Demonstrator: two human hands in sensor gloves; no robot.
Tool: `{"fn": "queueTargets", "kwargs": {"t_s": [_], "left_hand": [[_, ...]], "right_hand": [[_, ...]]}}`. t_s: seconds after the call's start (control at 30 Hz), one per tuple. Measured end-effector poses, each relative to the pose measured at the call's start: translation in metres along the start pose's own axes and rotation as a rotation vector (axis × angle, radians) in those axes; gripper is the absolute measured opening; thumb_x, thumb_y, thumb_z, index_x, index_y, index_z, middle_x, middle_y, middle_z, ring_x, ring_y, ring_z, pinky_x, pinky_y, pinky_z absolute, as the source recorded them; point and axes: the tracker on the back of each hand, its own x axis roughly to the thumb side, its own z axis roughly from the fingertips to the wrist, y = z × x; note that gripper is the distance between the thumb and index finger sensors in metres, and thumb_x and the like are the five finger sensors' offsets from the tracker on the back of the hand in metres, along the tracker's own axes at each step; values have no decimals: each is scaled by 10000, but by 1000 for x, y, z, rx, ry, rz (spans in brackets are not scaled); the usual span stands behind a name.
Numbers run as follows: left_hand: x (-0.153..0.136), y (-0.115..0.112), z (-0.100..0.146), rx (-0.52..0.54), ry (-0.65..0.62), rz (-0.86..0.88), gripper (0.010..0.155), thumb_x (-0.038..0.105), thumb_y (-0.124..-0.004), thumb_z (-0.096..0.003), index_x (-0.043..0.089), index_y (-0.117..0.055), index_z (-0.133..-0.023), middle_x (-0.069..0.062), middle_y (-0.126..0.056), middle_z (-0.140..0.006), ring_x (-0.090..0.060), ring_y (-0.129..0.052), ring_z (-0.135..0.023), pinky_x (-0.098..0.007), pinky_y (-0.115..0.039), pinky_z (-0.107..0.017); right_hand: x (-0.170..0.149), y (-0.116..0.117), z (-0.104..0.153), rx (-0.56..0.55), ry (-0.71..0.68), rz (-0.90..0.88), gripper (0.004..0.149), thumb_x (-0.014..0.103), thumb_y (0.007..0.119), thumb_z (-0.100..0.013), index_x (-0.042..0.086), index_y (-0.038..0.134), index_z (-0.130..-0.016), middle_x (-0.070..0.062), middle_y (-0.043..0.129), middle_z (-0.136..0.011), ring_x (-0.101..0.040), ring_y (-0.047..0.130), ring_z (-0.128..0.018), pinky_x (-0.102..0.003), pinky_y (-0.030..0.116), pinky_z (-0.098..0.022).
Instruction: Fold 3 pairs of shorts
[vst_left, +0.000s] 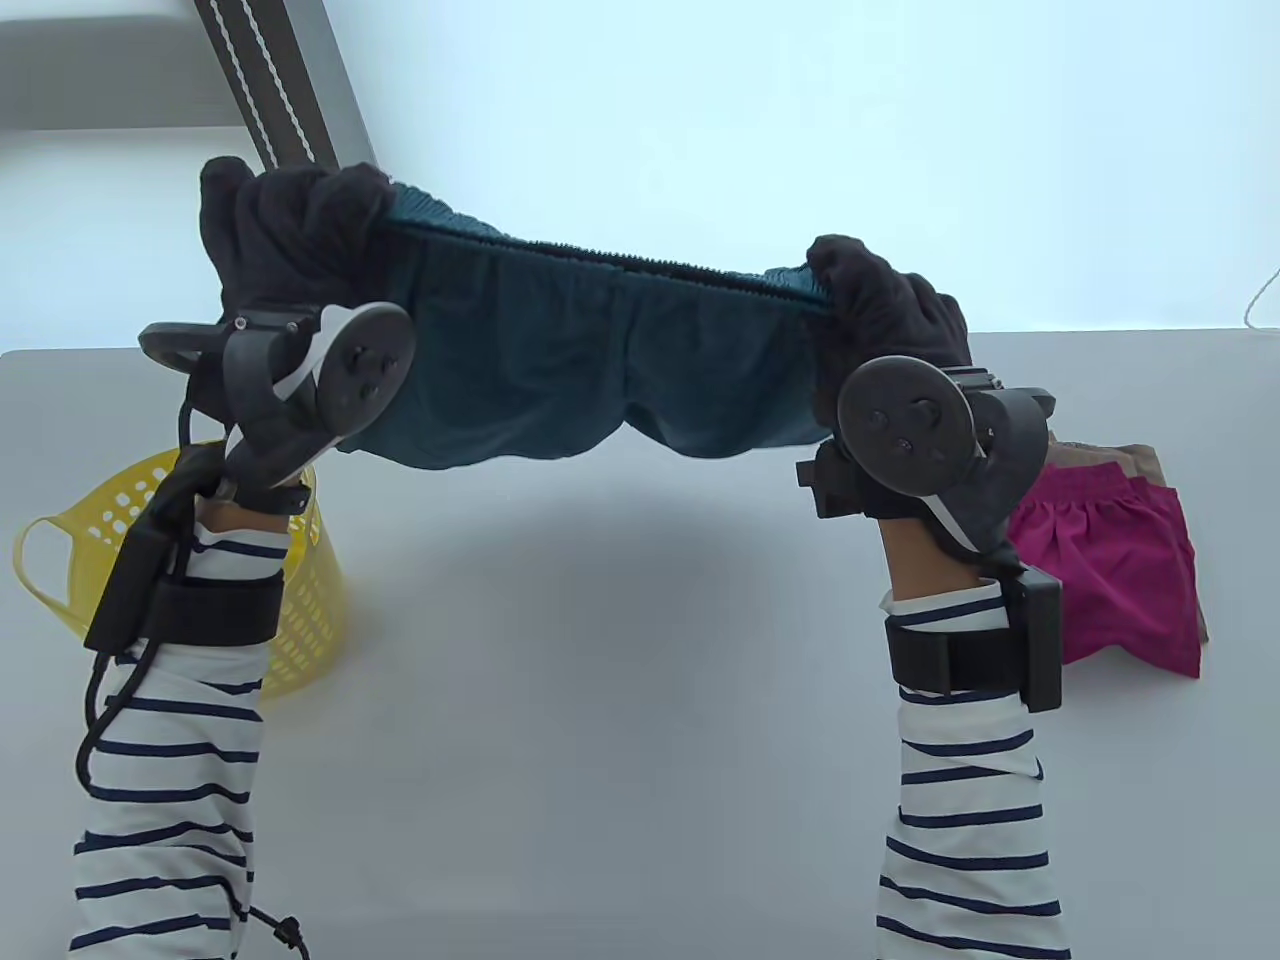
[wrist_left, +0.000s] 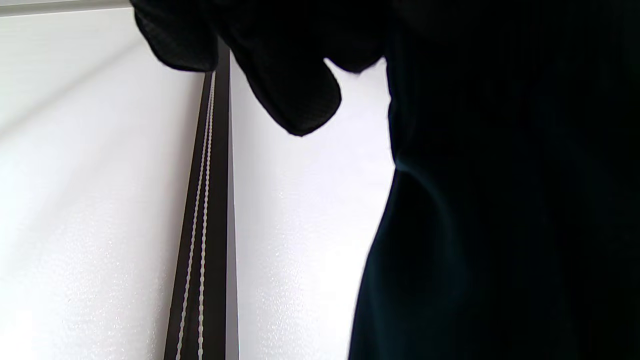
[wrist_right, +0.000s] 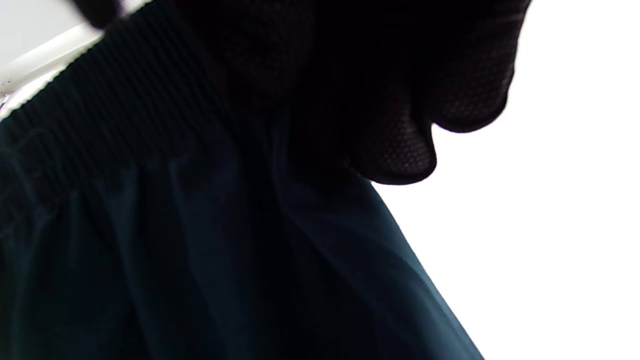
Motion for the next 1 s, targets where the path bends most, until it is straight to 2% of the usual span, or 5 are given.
{"fn": "queueTargets", "kwargs": {"t_s": [0.13, 0.37, 0.5, 0.63, 1.0], "left_hand": [[17, -29, 63, -154, -237, -72, 454, 475, -671, -386, 410, -589, -828, 180, -870, -702, -102, -1005, -769, -522, -743, -722], [71, -108, 198, -824, -598, -24, 469, 483, -562, -449, 371, -650, -897, 61, -902, -906, -200, -1012, -822, -554, -696, -737], [91, -149, 253, -1126, -663, -70, 575, 488, -534, -460, 335, -553, -1014, -80, -830, -1051, -273, -1002, -849, -571, -676, -730], [97, -156, 287, -1178, -716, -179, 616, 491, -478, -470, 287, -442, -1050, -142, -723, -1104, -311, -954, -900, -602, -656, -723], [90, -103, 336, -1122, -785, -83, 657, 464, -446, -499, 173, -404, -1086, -266, -637, -1126, -433, -875, -932, -660, -617, -710]], "right_hand": [[-18, 41, 47, 198, -110, 82, 451, 306, 762, -424, 239, 641, -853, 32, 928, -721, -202, 1033, -606, -440, 822, -538], [-66, 155, 148, 1016, -113, 38, 541, 369, 672, -474, 219, 485, -959, -104, 711, -979, -403, 796, -882, -578, 654, -624], [-81, 193, 187, 1088, -72, 24, 554, 454, 596, -471, 211, 582, -968, -101, 715, -988, -401, 728, -919, -570, 627, -639], [-84, 211, 219, 1277, -100, 55, 555, 422, 603, -479, 169, 633, -973, -129, 602, -1010, -443, 618, -924, -588, 560, -638], [-77, 167, 267, 1313, -304, 39, 554, 414, 649, -475, 172, 591, -971, -135, 497, -1018, -442, 523, -937, -583, 544, -645]]}}
